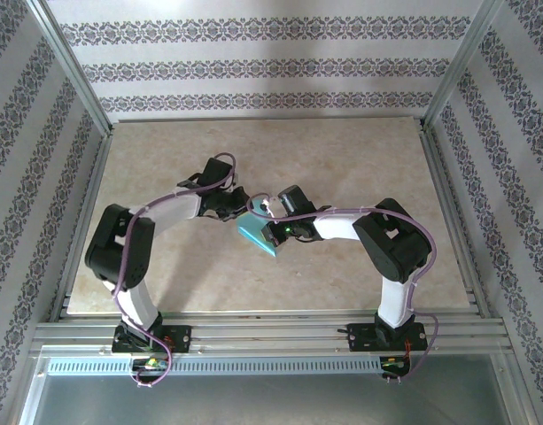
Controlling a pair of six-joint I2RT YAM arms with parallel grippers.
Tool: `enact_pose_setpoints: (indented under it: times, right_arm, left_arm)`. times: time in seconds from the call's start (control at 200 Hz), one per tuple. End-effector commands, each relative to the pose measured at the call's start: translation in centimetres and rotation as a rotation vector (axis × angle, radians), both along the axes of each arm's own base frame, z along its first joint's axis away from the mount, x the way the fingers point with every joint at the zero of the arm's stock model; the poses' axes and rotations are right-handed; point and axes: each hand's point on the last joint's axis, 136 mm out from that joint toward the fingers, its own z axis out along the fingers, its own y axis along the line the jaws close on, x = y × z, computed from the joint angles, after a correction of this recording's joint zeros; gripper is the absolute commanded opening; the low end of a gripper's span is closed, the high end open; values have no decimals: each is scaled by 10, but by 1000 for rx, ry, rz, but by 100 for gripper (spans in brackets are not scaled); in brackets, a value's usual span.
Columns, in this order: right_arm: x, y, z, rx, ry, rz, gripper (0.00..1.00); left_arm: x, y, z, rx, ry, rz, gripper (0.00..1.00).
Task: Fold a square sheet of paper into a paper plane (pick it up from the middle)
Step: Third fold the triangle at the center of the table.
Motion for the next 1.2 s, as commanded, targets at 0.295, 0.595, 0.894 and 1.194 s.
enact_pose_setpoints:
  times: [0.295,0.595,0.894,1.194]
  right_arm:
    - [-1,-2,-10,-23,45,-5,8]
    - [-2,-2,-11,-28,54,-3,8]
    - [-2,-2,-12,-31,57,-2,8]
    - [0,-1,-8,-23,56,-8,9]
  left_arm:
    - [-45,-15,-43,-35,158,52,4]
    - [-58,-16,-69,14,210,38,3]
    - [-62,-8,-79,51,216,48,2]
    - [-68,-2,-90,84,236,53,2]
